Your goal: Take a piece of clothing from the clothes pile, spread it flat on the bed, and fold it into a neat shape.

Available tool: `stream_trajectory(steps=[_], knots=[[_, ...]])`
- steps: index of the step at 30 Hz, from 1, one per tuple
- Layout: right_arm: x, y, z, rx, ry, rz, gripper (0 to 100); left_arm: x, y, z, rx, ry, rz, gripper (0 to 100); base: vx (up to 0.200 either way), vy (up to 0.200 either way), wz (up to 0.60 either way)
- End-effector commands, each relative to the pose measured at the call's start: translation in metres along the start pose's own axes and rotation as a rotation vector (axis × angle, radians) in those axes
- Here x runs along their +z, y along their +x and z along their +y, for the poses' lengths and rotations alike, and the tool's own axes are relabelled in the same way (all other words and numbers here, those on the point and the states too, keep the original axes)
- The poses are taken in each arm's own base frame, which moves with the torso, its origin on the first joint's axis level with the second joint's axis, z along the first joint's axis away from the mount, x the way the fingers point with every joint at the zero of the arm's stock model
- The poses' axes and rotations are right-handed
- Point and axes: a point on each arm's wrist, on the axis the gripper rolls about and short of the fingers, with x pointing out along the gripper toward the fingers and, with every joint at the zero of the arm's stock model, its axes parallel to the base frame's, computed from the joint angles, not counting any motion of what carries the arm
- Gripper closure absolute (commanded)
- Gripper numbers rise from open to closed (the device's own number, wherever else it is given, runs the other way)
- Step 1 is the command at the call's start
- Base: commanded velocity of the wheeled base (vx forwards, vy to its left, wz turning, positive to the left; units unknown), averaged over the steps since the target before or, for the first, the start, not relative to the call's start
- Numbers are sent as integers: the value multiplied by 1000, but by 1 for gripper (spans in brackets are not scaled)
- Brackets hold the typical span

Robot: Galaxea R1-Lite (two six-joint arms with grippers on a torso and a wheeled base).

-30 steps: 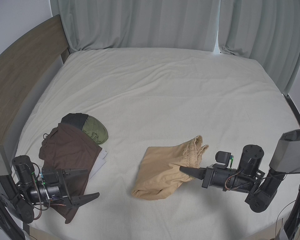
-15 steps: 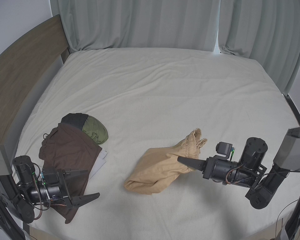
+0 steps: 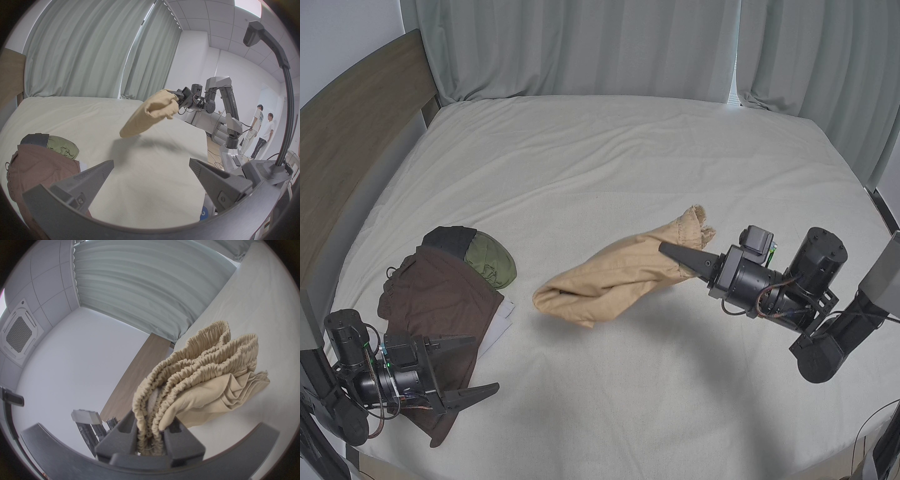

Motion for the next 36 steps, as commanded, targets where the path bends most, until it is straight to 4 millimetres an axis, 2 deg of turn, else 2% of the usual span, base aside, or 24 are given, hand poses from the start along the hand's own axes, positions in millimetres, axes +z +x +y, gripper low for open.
stream_trajectory(steps=[1,4,15,29,36], knots=[[21,8,-12,-15,3,-42,100,0,0,0,0,0,0,0,0,0,0],[34,17,-22,-30,0,-57,100,-1,0,-1,-1,-5,4,0,0,0,0],[62,39,-45,-74,9,-71,100,-2,1,-3,-12,-11,9,0,0,0,0],[74,69,-72,-73,8,-77,100,-4,0,-5,-16,-22,17,0,0,0,0],[89,76,-67,-61,-8,-91,100,-4,1,-5,-17,-22,17,0,0,0,0]])
